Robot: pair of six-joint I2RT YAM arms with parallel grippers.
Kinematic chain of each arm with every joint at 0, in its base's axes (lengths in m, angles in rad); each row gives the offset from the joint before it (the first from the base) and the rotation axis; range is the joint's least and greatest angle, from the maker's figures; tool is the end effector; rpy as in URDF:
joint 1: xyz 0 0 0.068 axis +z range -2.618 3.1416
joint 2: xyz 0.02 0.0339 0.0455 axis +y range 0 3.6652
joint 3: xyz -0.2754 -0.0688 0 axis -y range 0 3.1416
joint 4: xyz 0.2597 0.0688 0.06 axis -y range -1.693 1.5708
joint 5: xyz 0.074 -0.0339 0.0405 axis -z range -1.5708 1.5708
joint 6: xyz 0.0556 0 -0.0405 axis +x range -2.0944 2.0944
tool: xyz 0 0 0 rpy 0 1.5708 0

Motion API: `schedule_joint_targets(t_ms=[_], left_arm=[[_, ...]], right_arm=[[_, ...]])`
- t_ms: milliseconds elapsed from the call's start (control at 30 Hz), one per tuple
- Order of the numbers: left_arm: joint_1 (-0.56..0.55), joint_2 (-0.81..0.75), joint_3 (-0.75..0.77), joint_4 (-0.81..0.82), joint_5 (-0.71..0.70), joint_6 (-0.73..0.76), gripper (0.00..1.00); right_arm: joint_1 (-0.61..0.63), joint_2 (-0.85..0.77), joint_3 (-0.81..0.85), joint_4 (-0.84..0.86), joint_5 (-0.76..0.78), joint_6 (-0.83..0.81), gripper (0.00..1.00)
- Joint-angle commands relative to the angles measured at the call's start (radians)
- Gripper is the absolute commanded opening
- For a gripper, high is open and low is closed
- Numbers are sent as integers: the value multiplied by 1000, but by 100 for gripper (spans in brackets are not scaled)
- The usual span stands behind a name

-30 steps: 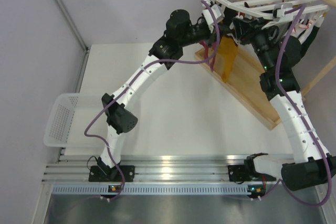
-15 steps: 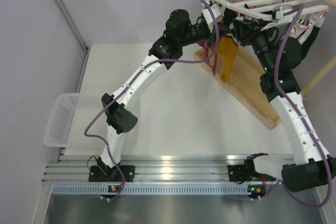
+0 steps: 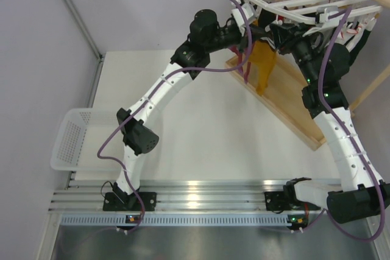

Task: Clip the socks to the hanger
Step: Clamp the sock onto the hanger.

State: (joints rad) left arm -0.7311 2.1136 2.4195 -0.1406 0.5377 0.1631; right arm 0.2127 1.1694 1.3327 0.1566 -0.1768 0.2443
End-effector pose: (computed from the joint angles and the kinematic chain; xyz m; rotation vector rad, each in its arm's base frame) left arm 0.3621 -0.3630 0.5048 1.0239 1.0739 -0.8400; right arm 0.2727 0.0689 0.5089 -0.1350 1.2649 0.5050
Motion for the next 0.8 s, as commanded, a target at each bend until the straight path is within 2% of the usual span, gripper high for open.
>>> schedule_joint_targets(t_ms=[0, 767], left_arm=[[6, -86, 15, 116, 15, 4, 0], [13, -109, 6, 131, 27, 58, 0]], right_arm=[[4, -24, -10, -49, -78, -30, 0], [-13, -34, -13, -38, -55, -10, 0]])
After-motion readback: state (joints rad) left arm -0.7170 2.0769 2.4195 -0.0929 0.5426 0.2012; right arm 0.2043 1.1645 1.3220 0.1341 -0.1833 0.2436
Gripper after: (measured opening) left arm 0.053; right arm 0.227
